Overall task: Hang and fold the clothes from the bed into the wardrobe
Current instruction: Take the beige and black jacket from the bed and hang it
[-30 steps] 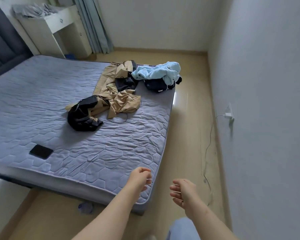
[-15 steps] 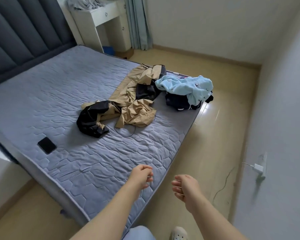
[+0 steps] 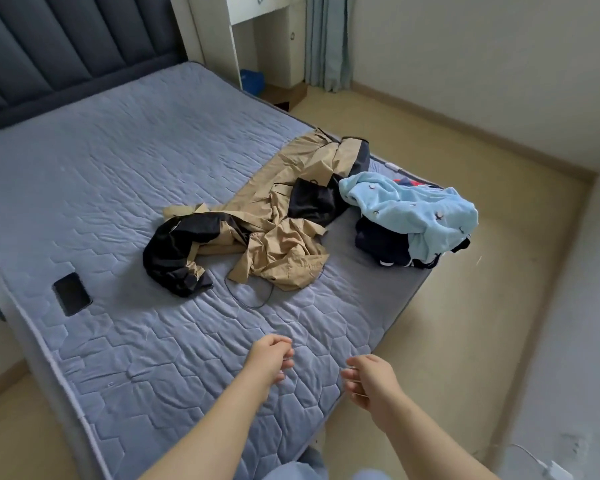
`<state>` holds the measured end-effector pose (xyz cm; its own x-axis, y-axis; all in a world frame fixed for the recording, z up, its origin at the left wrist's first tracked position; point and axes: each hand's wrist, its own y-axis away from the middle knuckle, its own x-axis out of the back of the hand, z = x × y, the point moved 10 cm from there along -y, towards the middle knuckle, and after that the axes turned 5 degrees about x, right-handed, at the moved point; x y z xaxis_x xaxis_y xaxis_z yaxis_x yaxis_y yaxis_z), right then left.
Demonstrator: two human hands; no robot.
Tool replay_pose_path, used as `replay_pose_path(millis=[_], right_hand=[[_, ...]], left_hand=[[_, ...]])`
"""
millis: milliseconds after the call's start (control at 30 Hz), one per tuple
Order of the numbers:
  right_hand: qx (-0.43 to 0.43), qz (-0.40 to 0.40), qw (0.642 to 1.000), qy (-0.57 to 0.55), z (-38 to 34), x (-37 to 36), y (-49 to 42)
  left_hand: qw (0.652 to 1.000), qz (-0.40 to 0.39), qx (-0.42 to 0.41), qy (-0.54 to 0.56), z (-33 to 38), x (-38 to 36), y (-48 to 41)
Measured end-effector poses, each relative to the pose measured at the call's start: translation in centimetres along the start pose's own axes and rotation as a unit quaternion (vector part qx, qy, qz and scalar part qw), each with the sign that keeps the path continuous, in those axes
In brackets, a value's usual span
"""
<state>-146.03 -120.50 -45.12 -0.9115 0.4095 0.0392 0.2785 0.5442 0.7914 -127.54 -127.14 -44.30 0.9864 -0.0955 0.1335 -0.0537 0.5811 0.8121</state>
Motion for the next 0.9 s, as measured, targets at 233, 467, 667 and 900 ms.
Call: replay_pose_path(millis=[233, 467, 667, 900], right_hand=[[-0.020, -0.037, 0.997, 0.066, -6.7, -3.0, -7.5], [-0.033, -0.087, 0.977, 0.194, -14.0, -5.3, -18.6], [-0.045, -0.115, 0.940, 0.319, -19.1, -6.3, -28.9], [-0.074, -0.134, 0.938, 0.310, -19.6, -9.5, -38.5]], left_hand=[[0.999, 0.051, 0.011, 0.006, 7.5, 0.6, -6.4], [0.988, 0.131, 0.074, 0.028, 10.8, -1.3, -16.3], [0.979, 0.156, 0.108, -0.072, 13.0, -5.1, -25.4], [0.903, 0.177, 0.016, -0.392, 16.1, -7.8, -36.0]])
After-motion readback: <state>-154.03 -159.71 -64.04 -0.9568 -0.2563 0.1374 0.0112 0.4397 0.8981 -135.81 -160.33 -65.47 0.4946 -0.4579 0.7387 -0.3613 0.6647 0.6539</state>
